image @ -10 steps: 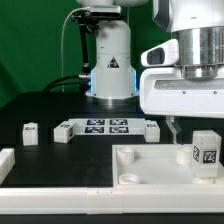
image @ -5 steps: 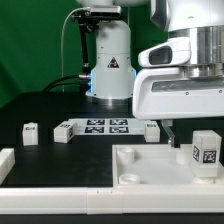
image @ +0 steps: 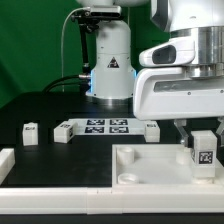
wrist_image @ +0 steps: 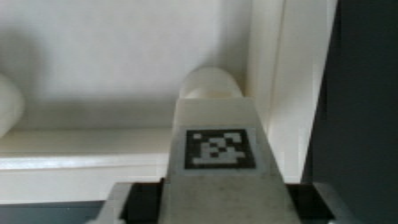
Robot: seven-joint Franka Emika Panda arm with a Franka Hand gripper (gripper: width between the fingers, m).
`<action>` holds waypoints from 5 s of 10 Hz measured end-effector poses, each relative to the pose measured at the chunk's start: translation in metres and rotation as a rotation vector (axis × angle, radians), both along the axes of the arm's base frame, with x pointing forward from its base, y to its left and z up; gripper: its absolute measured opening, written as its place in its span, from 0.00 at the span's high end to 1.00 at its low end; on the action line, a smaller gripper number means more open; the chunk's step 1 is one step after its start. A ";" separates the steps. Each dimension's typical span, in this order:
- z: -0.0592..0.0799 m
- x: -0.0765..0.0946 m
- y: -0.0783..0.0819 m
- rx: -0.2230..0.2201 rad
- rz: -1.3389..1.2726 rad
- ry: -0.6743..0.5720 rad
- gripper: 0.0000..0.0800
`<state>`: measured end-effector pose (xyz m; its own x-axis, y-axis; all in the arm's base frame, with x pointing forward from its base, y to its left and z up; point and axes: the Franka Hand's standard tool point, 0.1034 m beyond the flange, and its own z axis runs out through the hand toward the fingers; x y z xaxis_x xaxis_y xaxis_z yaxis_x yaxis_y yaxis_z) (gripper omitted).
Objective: Assemble one leg
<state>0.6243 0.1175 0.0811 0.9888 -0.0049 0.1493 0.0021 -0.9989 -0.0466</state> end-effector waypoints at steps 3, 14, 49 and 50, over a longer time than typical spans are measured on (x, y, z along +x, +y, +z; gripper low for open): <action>0.000 -0.001 0.001 0.029 -0.153 0.005 0.64; -0.003 -0.006 0.005 0.173 -1.294 0.030 0.53; -0.004 -0.005 0.005 0.140 -1.097 -0.022 0.20; -0.004 -0.004 0.007 0.118 -0.961 -0.028 0.19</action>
Offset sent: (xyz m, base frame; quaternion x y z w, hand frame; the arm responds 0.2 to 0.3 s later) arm -0.0080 -0.0149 0.0008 -0.0363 0.0325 0.3107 0.9493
